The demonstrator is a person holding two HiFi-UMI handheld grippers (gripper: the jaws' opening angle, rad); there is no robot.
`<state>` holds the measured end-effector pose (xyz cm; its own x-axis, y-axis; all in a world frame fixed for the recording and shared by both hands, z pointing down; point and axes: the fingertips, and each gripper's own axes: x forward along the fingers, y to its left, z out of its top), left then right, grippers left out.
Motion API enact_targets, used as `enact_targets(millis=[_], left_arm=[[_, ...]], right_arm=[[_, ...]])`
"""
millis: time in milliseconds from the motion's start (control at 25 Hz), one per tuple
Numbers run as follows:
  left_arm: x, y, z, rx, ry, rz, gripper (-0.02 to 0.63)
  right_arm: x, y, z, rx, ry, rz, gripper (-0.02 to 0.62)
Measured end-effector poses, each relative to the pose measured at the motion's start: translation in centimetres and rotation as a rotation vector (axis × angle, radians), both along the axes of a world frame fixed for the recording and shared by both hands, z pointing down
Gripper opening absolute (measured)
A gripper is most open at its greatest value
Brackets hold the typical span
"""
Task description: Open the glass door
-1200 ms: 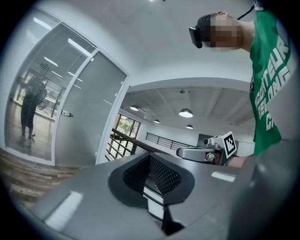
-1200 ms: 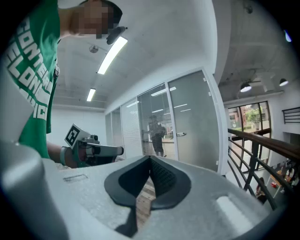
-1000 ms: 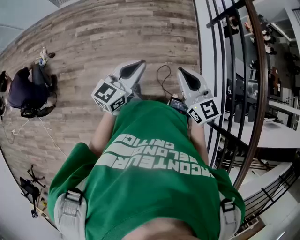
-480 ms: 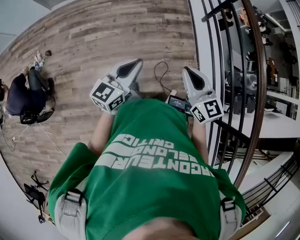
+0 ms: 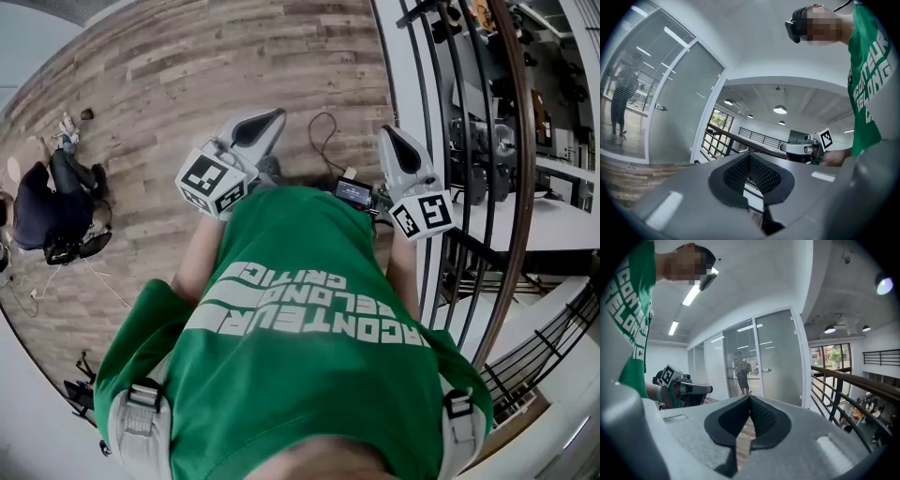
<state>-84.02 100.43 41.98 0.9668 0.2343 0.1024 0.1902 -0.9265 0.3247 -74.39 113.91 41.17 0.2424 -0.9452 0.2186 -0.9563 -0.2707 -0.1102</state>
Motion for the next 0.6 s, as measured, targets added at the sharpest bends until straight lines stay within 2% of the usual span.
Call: enact_targets(millis=[200,400,600], left_arm=[[-0.6,-1.7,0.5,0.035,-0.022,0.055,0.012],[0.5,-3.8,0.9,0.071,-0.024,0.092,0.012],[0.9,-4.0,1.1,0.051,-0.025,0.107,0.012]], right_arm=[[-0.3,-0.9,0.6,-0.031,0.008,0.057,-0.006],[-0.5,-2.3,1.2,-0.068,0.034,0.075,-0.006],[-0.6,-2.1,1.5,-0.104,0.050,0.094,-0.006]])
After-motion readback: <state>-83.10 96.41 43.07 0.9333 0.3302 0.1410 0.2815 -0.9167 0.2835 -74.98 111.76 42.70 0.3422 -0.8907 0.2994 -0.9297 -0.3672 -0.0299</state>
